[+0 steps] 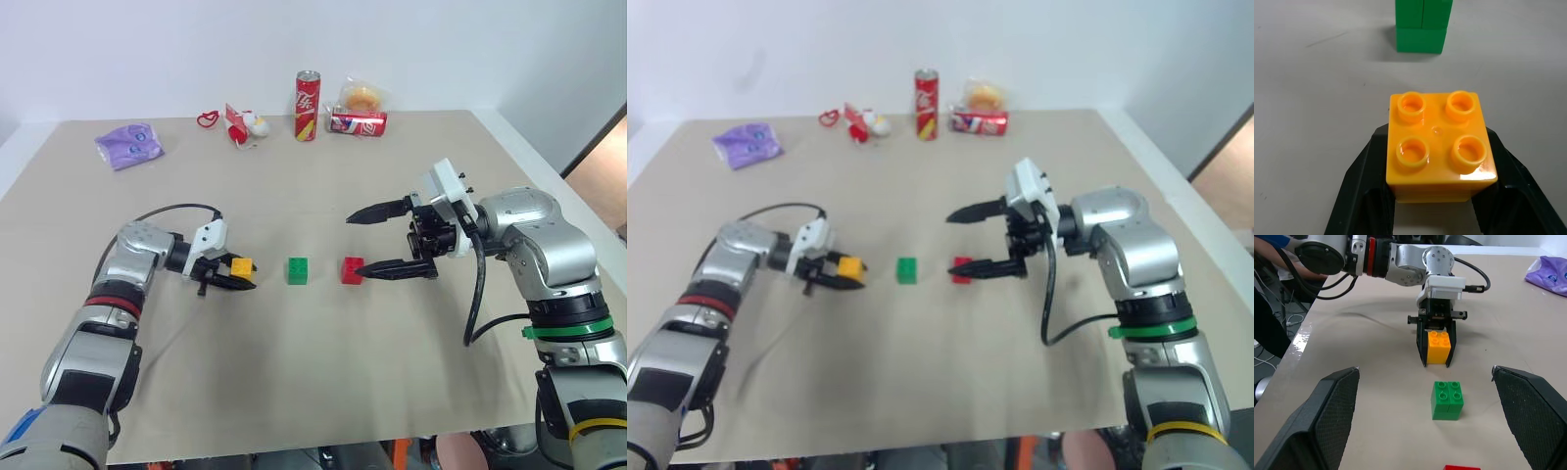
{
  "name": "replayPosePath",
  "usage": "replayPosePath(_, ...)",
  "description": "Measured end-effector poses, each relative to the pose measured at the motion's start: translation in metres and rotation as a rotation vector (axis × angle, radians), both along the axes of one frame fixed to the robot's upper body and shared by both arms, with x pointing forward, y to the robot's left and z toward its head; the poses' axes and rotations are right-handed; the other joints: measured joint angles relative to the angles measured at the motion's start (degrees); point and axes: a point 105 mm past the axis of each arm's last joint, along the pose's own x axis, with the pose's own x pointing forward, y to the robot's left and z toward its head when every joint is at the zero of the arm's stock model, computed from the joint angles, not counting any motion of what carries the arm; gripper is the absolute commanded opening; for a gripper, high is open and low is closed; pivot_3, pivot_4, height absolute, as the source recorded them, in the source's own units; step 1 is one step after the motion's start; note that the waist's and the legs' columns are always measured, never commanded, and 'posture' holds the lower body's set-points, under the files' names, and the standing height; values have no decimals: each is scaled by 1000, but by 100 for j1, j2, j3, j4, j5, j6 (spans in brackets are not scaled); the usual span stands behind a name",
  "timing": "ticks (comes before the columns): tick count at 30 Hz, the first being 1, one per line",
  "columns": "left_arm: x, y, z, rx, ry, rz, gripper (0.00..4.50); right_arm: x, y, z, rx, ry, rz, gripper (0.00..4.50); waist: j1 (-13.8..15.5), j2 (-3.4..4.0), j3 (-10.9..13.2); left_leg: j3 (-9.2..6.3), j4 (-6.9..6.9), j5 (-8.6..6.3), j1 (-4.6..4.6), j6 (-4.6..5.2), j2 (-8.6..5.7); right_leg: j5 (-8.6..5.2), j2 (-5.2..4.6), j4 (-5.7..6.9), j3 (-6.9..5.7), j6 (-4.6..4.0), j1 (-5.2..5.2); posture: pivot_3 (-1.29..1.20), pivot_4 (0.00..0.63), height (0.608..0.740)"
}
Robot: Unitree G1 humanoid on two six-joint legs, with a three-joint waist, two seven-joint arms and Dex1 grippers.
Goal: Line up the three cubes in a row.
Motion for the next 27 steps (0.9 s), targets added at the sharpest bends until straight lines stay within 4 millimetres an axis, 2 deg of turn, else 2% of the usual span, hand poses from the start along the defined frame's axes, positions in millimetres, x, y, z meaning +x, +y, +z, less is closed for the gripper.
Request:
replayPosePath(14, 0, -4, -1, -14, 11, -2, 1387, 3, -6, -4, -20, 4, -33, 4500, 2, 0, 0, 0, 1, 0, 1, 0, -1, 0, 0, 0, 0, 1, 1, 0, 150, 740)
replayPosePath(21, 0, -10, -2, -31, 8, -7, 1387, 14, -26, -17, -60, 37, -114, 4500, 8, 0, 0, 1, 7, 0, 0, 0, -4, 1, -4, 0, 1, 3, 2, 0, 150, 740)
replayPosePath(27, 0, -12, -3, -36, -1, -8, 1387, 15, -28, -19, -66, 36, -119, 4500, 8, 0, 0, 0, 9, 0, 1, 0, -4, 3, -3, 0, 1, 5, 3, 0, 150, 740)
